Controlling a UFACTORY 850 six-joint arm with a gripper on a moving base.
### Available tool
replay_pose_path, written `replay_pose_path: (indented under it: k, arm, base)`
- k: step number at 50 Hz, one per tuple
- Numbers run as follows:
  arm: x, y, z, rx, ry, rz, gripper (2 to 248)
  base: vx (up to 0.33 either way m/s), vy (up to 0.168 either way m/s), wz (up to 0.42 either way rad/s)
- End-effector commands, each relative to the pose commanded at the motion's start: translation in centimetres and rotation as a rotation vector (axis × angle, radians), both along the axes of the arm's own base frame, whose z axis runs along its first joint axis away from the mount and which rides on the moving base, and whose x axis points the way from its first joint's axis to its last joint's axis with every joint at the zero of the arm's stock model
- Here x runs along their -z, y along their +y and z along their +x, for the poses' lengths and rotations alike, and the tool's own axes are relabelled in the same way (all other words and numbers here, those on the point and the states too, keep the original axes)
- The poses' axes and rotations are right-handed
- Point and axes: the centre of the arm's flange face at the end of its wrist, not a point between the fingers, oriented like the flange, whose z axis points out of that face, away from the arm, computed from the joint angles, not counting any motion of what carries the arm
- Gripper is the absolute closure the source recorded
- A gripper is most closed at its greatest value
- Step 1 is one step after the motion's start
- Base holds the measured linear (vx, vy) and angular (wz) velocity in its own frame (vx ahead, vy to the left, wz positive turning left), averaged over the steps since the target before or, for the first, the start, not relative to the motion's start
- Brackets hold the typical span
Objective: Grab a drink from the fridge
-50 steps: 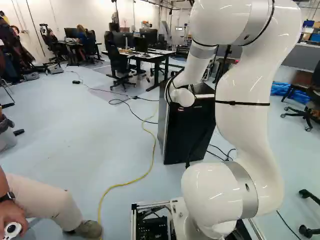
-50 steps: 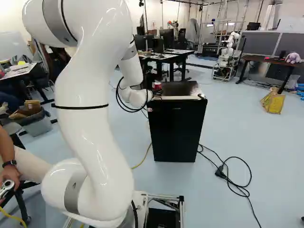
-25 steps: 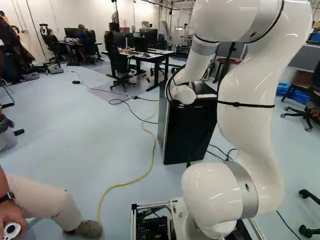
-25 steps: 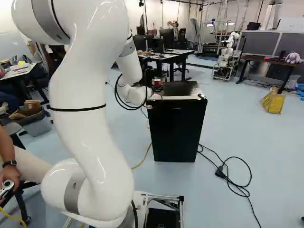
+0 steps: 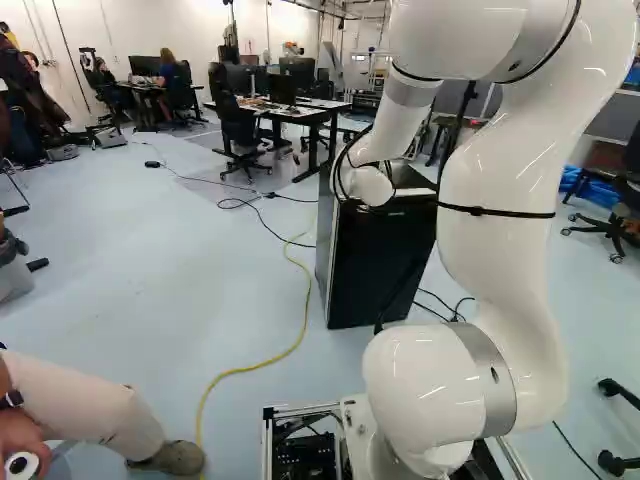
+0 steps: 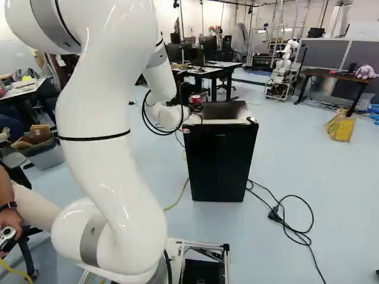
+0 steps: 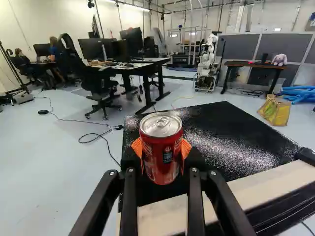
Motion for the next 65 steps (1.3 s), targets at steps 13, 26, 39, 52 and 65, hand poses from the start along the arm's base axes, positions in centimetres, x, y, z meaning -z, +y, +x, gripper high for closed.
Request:
replay_pose_path:
  k: [13,26,39,52,65]
  arm:
    - [-0.2,0.2,-1.0,-0.008,0.005,-0.001,157]
    - [-0.4,0.6,-2.6,-0.021,0.014,-0.003,157]
    - [-0.6,1.1,-5.0,-0.04,0.027,-0.006,157]
    - [-0.7,1.7,-8.2,-0.065,0.044,-0.01,157]
    - [-0.6,2.4,-12.1,-0.096,0.065,-0.016,157]
  base:
    - [0.0,0.0,0.0]
    - [0.0,0.0,0.0]
    - [0.0,0.0,0.0]
    - [0.0,0.0,0.0]
    - [0.0,0.0,0.0]
